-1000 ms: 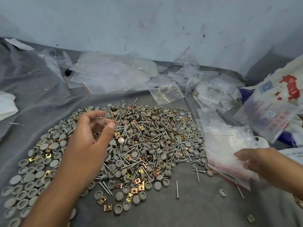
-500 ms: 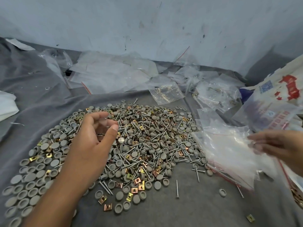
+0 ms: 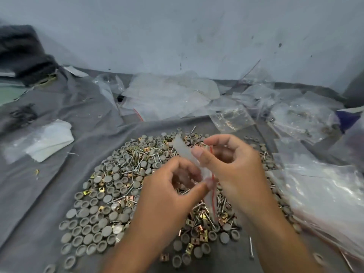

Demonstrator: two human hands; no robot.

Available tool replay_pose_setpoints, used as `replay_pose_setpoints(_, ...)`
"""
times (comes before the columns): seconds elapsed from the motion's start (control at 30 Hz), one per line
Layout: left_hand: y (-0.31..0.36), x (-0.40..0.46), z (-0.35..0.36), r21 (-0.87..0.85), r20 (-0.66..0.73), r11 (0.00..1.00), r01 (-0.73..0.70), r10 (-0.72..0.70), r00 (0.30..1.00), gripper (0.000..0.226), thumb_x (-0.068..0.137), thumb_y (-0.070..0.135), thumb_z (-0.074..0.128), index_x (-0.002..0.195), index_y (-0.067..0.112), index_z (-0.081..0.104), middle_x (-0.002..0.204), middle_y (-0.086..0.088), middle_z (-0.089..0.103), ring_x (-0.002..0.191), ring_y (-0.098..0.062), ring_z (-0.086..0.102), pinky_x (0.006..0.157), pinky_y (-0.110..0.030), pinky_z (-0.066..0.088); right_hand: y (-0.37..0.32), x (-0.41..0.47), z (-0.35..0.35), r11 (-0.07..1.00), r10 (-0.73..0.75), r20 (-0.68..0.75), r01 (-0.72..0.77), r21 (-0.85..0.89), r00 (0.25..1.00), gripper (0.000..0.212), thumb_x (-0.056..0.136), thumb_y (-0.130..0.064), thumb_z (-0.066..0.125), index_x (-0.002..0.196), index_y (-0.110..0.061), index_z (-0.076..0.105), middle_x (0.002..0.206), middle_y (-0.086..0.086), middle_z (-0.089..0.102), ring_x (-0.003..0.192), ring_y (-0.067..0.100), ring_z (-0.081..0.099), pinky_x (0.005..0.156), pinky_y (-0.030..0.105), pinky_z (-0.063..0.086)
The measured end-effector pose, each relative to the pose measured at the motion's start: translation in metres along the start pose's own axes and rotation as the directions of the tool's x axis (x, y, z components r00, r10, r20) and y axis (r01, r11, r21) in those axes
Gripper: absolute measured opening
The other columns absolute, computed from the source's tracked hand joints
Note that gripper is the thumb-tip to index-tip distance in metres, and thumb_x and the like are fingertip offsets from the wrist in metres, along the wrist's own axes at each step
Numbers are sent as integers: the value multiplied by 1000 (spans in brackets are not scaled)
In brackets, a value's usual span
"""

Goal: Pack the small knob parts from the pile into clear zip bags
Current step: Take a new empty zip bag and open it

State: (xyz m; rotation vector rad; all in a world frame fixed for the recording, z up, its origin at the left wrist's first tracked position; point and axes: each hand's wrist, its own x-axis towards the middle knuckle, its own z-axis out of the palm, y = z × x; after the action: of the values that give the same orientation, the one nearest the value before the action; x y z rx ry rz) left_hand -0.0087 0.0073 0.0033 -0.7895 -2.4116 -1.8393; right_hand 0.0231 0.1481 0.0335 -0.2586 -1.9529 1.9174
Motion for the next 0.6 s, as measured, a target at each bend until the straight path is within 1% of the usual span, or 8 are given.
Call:
replay_pose_setpoints(0.07, -7, 4, -4, -13, -47, 999, 35, -35, 998, 22, 80, 51, 77, 85, 32, 68, 75, 12, 70, 67, -5, 64, 57, -15, 47, 11, -1, -5, 990, 89, 109, -99, 97, 990, 41, 72, -29, 82, 111, -22, 69, 97, -1, 79, 90, 15, 76, 71, 23, 60)
replay_pose_setpoints(0.13, -11, 8, -9, -35, -66, 996, 79, -81, 995, 7, 84, 35, 76, 86, 34, 70, 75, 13, 73, 65, -2, 66, 58, -13, 46, 18, -3, -13, 982, 141, 205, -163, 97, 969, 49, 74, -18, 79, 121, -22, 65, 108, -2, 78, 102, 15, 74, 80, 25, 60)
replay_pose_setpoints(0.2, -13, 10, -12, -50, -55, 994, 96, -98, 994, 10, 85, 29, 77, 88, 37, 71, 75, 12, 74, 65, -1, 67, 58, -13, 47, 22, -4, -17, 983, 154, 226, -172, 63, 962, 51, 74, -16, 77, 122, -22, 63, 108, -1, 78, 101, 17, 75, 80, 26, 61)
replay_pose_setpoints(0.3, -12, 10, -7, -50, -67, 996, 69, -72, 995, 7, 85, 27, 77, 86, 31, 72, 78, 13, 74, 71, -5, 70, 63, -14, 51, 28, -3, -16, 992, 115, 164, -123, 41, 980, 46, 74, -25, 78, 117, -21, 63, 100, 1, 79, 91, 19, 77, 70, 27, 61)
replay_pose_setpoints(0.4, -12, 9, -3, -11, -151, 999, 40, -41, 988, 9, 85, 29, 77, 87, 31, 68, 78, 15, 72, 72, -5, 69, 63, -14, 50, 30, -2, -12, 997, 72, 75, -73, 5, 995, 48, 67, -40, 81, 108, -23, 63, 92, 0, 80, 84, 16, 77, 64, 22, 59)
replay_pose_setpoints(0.43, -12, 9, -4, 18, -187, 999, 28, -25, 982, 10, 86, 28, 76, 87, 32, 67, 78, 15, 71, 74, -6, 69, 63, -15, 51, 31, -1, -13, 997, 73, 55, -74, 4, 996, 44, 65, -42, 81, 103, -26, 64, 90, 0, 80, 82, 15, 77, 62, 21, 58)
replay_pose_setpoints(0.53, -11, 12, -13, 95, -292, 995, 12, 16, 956, 12, 91, 28, 70, 89, 36, 61, 84, 15, 68, 77, -7, 65, 62, -15, 48, 30, -1, -16, 996, 48, -28, -49, -73, 998, 25, 71, -43, 80, 89, -38, 64, 89, -5, 79, 73, 11, 74, 61, 22, 56)
replay_pose_setpoints(0.6, -12, 14, -19, 134, -292, 991, 4, 36, 956, 12, 96, 28, 64, 92, 38, 61, 87, 16, 65, 77, -6, 64, 60, -17, 48, 30, -2, -15, 977, -83, -105, 60, -203, 991, 20, 81, -36, 80, 88, -39, 62, 89, -11, 77, 75, 6, 72, 64, 19, 56)
